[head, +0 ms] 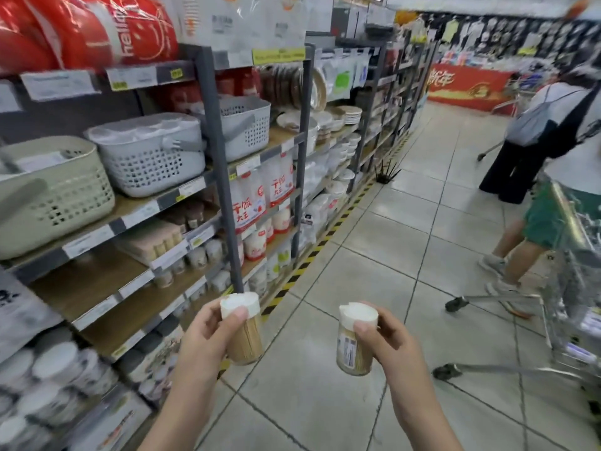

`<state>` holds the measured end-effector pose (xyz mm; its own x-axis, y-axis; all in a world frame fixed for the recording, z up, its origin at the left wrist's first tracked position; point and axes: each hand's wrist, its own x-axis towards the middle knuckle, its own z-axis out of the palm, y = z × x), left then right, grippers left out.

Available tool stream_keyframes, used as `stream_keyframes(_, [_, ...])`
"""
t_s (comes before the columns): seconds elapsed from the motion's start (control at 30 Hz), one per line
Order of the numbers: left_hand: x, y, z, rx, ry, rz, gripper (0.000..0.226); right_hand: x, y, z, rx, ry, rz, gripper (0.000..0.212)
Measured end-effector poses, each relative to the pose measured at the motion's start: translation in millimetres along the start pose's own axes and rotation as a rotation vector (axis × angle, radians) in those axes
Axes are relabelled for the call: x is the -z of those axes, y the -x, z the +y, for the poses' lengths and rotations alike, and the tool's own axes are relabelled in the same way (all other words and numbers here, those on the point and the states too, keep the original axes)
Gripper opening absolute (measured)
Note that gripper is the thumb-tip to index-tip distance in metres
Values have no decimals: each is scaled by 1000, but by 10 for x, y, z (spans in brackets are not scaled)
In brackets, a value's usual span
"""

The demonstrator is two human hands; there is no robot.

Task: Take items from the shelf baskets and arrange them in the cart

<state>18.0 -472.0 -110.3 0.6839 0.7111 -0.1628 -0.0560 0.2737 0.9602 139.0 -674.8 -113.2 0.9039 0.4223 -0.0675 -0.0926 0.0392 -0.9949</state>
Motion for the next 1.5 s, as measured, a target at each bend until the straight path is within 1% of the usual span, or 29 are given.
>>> stream_keyframes(0.07, [-234, -280, 13, 9, -15, -40, 39, 111, -300, 2, -12, -11, 40, 42])
stream_keyframes(0.17, [-508, -699, 53, 21, -33, -69, 36, 223, -800, 28, -46, -42, 80, 54])
stream_keyframes(0.2, [-588, -854, 71, 23, -36, -73, 35, 235, -1000, 40, -54, -48, 83, 53])
stream_keyframes(0.23, [-653, -1002, 87, 21, -42, -70, 38, 231, -1199, 43, -62, -52, 85, 53])
stream_keyframes(0.3, [-772, -1322, 108, 10, -38, -6, 46, 200, -1653, 53, -77, -64, 68, 54])
stream_keyframes(0.37, [-869, -1642, 141, 0, -29, 84, 43, 137, -2117, 37, -84, -67, 17, 52])
stream_keyframes(0.43, [-950, -1968, 184, -9, -20, 170, 39, 63, -2589, -20, -79, -66, -68, 50])
stream_keyframes(0.53, [-1064, -2414, 243, -28, 14, 294, 43, -40, -3274, -147, -59, -60, -192, 48])
stream_keyframes(0.7, [-1319, -2975, 360, -85, 65, 411, 41, -238, -4255, -368, -39, -40, -379, 34])
stream_keyframes(0.87, [-1452, -3457, 441, -124, 48, 503, 50, -500, -4951, -364, -51, -32, -483, 36])
stream_keyframes(0.97, [-1446, -3846, 516, -138, 20, 536, 46, -718, -5368, -376, -78, -34, -530, 33])
stream_keyframes(1.07, [-1464, -4317, 595, -179, -29, 545, 43, -959, -5801, -432, -70, -47, -542, 37])
stream_keyframes(1.2, [-1569, -4937, 788, -232, -59, 512, 37, -1203, -6356, -599, -36, -49, -553, 34])
stream_keyframes(1.23, [-1593, -5080, 860, -246, -72, 495, 36, -1257, -6478, -662, -21, -45, -555, 36])
stream_keyframes(1.27, [-1616, -5210, 929, -262, -91, 474, 38, -1306, -6588, -720, -4, -48, -556, 42])
stream_keyframes(1.37, [-1650, -5548, 1091, -301, -131, 447, 46, -1435, -6894, -803, 50, -75, -529, 71])
stream_keyframes(1.4, [-1661, -5631, 1144, -315, -130, 448, 46, -1474, -6979, -819, 57, -82, -520, 75])
stream_keyframes(1.43, [-1668, -5713, 1202, -336, -127, 453, 45, -1521, -7070, -844, 61, -87, -521, 75])
stream_keyframes(1.5, [-1656, -5852, 1322, -375, -133, 478, 44, -1636, -7241, -911, 77, -98, -542, 67])
